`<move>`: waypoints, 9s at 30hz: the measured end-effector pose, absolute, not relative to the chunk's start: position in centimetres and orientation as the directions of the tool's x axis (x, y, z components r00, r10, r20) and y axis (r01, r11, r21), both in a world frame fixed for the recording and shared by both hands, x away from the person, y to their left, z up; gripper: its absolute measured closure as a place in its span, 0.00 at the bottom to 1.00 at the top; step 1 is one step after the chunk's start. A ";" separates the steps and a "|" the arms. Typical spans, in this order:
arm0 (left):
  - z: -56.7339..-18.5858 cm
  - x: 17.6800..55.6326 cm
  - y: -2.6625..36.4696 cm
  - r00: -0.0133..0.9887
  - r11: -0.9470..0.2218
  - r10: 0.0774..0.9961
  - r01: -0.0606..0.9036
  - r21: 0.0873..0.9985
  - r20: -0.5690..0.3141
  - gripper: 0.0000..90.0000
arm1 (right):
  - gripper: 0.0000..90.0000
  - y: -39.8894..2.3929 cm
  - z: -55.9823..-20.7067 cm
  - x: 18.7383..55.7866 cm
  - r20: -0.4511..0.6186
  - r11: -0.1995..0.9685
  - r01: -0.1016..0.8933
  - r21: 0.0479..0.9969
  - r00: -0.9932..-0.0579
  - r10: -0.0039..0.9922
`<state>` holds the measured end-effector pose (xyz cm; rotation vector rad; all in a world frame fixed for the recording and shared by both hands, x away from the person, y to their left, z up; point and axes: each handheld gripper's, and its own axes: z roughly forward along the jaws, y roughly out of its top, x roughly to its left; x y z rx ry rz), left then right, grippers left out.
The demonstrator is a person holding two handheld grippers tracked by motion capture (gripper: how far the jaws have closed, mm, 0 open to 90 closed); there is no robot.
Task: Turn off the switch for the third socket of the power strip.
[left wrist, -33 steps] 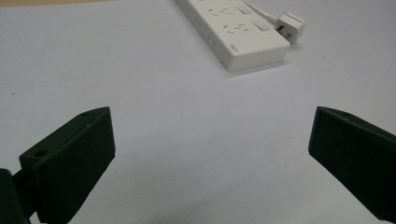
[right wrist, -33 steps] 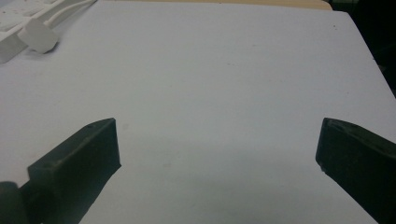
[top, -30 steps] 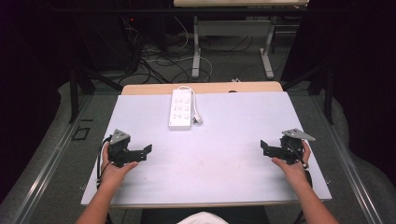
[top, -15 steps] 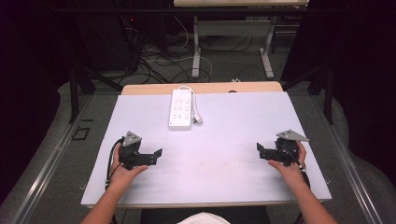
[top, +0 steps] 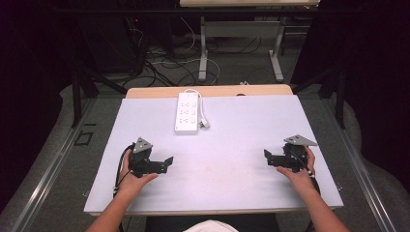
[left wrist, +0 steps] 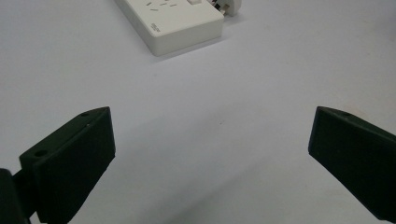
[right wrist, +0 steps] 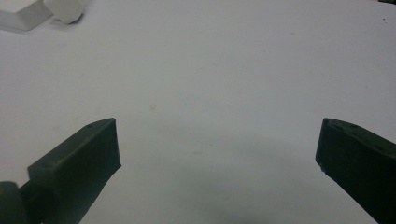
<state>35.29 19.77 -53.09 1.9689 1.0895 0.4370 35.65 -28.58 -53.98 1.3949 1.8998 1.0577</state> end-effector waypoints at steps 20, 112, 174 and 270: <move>-53.5 35.2 18.2 0.574 -0.302 0.814 0.549 0.780 -0.089 0.04 | 0.00 -28.4 -54.2 35.7 0.031 0.152 0.524 0.838 -0.324 0.945; -45.5 41.5 12.3 0.544 -0.283 0.834 0.559 0.779 -0.088 0.22 | 0.08 -26.5 -55.2 35.5 -0.019 0.298 0.523 0.798 -0.473 0.881; -46.7 46.7 8.1 0.494 -0.326 0.869 0.610 0.722 -0.025 0.27 | 0.08 -26.3 -56.0 35.7 0.002 0.325 0.564 0.759 -0.502 0.865; -51.5 50.5 8.6 0.430 -0.328 0.903 0.720 0.611 -0.023 0.72 | 0.12 -26.0 -56.5 35.8 -0.017 0.365 0.569 0.737 -0.525 0.851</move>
